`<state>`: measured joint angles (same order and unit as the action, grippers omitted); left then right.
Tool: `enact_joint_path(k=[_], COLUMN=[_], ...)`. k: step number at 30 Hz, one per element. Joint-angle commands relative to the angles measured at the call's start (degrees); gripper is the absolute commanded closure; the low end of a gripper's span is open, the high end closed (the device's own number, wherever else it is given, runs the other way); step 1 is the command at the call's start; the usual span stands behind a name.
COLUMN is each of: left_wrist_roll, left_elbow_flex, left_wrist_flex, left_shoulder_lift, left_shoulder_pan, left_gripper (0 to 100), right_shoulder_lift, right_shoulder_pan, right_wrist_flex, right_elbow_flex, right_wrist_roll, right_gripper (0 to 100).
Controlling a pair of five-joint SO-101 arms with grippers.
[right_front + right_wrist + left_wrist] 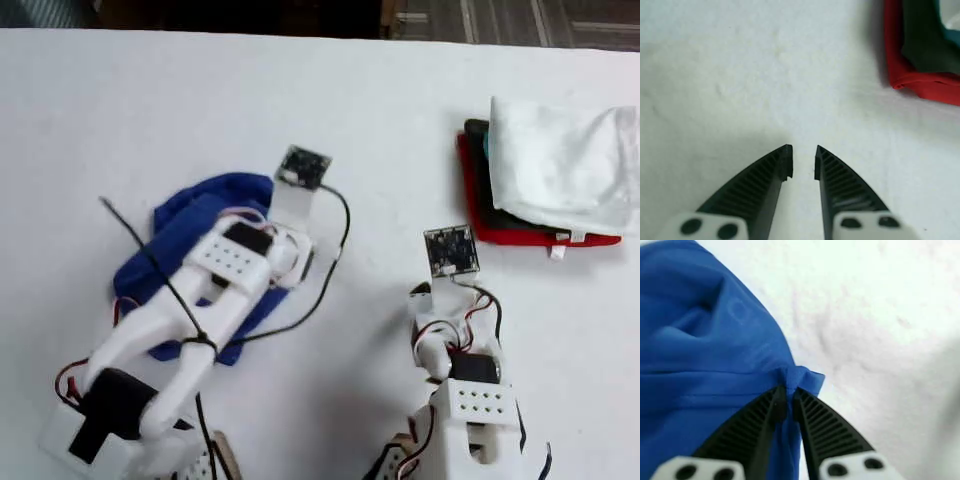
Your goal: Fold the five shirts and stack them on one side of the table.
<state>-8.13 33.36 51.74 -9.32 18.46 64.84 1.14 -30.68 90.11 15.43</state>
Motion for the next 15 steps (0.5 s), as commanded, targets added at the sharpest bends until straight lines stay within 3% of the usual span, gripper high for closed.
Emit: enact_joint_path(k=[1,5,10,15], left_wrist_roll=[0.53,0.62,4.75,5.1], left_elbow_flex=[-14.11,-29.49,-42.24,-47.87], left_wrist_flex=[9.85,19.69,24.44,25.14], left_shoulder_lift=[-0.7,-0.7,-0.7,-0.44], left_shoulder_pan=[-5.54,-14.51,-28.31,-43.87], left_gripper=[97,97,97,97], right_shoulder_lift=[1.45,1.45,1.27,0.75], right_shoulder_pan=[-0.66,-0.66,-1.01,-8.48], right_wrist_flex=[-0.22,-0.22,-0.31,-9.45], right_elbow_flex=[-0.35,-0.35,-0.79,-10.46], right_wrist_roll=[-0.09,-0.09,-0.09,0.0], right_gripper=[91.8,91.8,91.6,79.8])
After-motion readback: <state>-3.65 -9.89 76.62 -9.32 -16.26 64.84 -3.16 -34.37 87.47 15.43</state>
